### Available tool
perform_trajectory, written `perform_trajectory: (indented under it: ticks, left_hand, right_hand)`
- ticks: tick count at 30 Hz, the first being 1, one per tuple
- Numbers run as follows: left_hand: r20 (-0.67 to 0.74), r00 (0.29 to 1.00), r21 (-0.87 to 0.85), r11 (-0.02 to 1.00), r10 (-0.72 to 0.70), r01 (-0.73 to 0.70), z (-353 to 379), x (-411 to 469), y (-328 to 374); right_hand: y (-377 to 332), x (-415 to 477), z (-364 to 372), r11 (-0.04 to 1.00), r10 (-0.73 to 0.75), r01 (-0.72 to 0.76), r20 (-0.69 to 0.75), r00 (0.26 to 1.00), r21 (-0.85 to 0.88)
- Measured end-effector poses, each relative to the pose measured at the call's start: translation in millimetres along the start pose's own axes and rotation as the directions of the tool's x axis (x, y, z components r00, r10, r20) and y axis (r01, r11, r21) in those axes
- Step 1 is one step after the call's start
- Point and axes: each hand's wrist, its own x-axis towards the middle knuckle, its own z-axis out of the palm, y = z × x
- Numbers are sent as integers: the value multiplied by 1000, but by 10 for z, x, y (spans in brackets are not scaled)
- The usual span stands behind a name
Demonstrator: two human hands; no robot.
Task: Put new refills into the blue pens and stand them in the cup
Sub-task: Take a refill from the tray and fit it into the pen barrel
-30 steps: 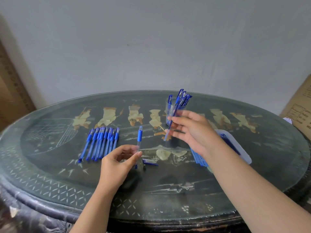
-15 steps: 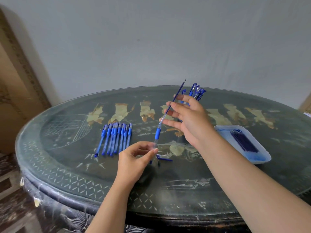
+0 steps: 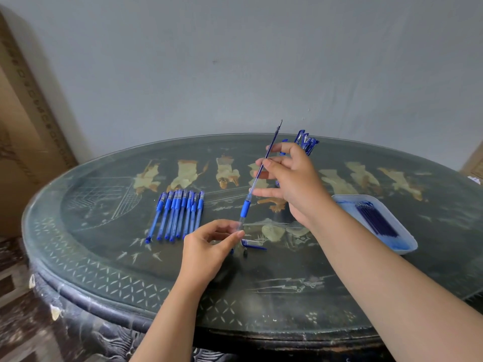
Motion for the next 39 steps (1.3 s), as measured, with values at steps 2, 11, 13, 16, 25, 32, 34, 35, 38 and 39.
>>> perform_trajectory:
  ticks: [2,11,13,16,25,32,34,35,38,39]
  left_hand:
    - [-3,1000,-1,1000,-5,5,5,3,-5]
    - [14,1000,20,1000,5,-5,-1,5,5]
    - [7,1000,17,1000,4,-5,2,6,5]
    - [-27,1000,-27,1000,-11,10,2,13,-5]
    - [-74,996,-76,996,-52,46,-7,38,-28]
    - [-70,997,-46,999,-33,29,-6,25,7]
    - [-69,997,-42,999,-25,22,-8,20,8]
    - [-68,997,-42,999,-24,21,-8,18,6]
    - [-62,998,-46,999,-23,20,-10,23,0]
    - [-60,998,-47,999,-27,24,-9,27,-3]
  right_hand:
    - [0,-5,-7,999,23,-23,-12,1000,33]
    - [28,1,-16,998,59,-58,-34,998,16]
    - [36,-6,-12,996,5,-4,6,1000,-90]
    - [101,-48,10,940,-35,76,128,991,-332]
    - [405,-210,-84,813,29,91,196,980,-575]
    - [852,-436,-117,440,74,277,342,937,-854]
    - [903,-454,-99,387,63,312,362,930,-868]
    - [915,-459,-95,382,54,323,369,928,-866]
    - [822,-411,-101,548,-29,240,268,963,-802]
    - [746,-366,-108,643,-58,182,190,980,-744]
